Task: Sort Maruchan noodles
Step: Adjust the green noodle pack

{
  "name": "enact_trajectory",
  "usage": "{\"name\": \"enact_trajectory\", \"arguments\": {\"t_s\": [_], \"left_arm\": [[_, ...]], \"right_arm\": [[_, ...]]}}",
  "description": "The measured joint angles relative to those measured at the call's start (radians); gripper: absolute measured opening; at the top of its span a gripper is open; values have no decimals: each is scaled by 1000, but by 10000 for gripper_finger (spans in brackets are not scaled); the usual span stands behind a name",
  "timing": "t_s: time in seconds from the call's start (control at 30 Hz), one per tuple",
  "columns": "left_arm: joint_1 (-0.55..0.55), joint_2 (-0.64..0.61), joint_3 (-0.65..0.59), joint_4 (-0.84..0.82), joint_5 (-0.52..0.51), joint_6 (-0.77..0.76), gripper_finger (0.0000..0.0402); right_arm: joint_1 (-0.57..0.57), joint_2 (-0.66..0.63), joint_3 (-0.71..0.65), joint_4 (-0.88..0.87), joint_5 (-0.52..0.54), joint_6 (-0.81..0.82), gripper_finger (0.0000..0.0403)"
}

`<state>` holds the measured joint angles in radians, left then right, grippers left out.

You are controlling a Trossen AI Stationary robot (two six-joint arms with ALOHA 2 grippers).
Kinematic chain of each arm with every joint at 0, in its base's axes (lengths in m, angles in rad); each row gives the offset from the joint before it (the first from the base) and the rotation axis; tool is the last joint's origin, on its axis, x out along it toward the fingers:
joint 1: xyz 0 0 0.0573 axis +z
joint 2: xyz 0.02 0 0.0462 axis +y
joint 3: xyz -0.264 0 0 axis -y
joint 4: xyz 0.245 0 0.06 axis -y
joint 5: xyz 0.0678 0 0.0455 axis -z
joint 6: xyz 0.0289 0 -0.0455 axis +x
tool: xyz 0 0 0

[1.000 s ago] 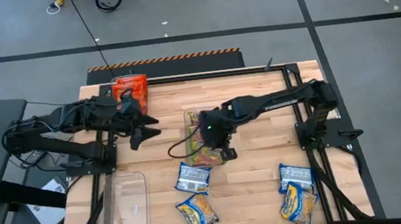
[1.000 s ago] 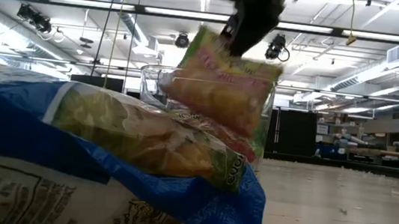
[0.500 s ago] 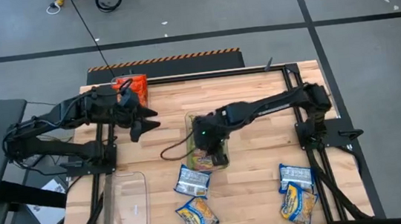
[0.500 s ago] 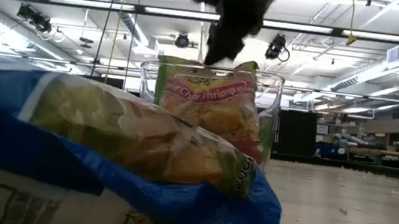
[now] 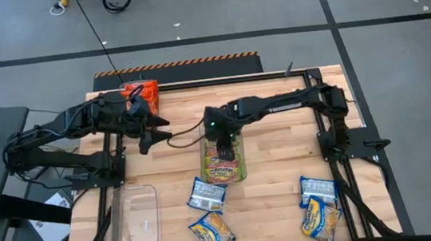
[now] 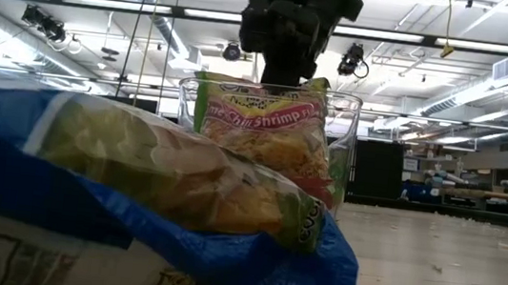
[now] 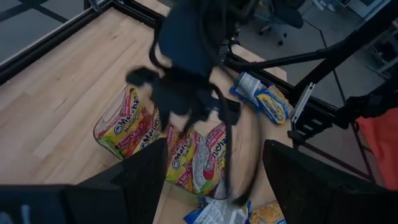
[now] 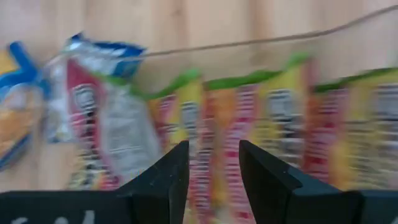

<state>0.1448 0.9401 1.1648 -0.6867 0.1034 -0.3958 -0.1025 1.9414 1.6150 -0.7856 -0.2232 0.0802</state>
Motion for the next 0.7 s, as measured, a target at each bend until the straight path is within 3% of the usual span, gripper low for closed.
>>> {"name": "enact_trajectory", "arguments": {"t_s": [0.1, 0.43, 0.53, 0.7], "left_arm": [[0, 0, 0, 0, 0, 2, 268], [0, 0, 0, 1, -2, 19, 268], [0, 0, 0, 1, -3, 21, 268], [0, 0, 0, 2, -5, 26, 268]], "right_arm": [[24, 39, 0, 3, -56, 6, 144], [66, 121, 0, -20, -57, -20, 136], [70, 117, 0, -21, -29, -21, 107], [69, 78, 0, -24, -6, -27, 14]]}}
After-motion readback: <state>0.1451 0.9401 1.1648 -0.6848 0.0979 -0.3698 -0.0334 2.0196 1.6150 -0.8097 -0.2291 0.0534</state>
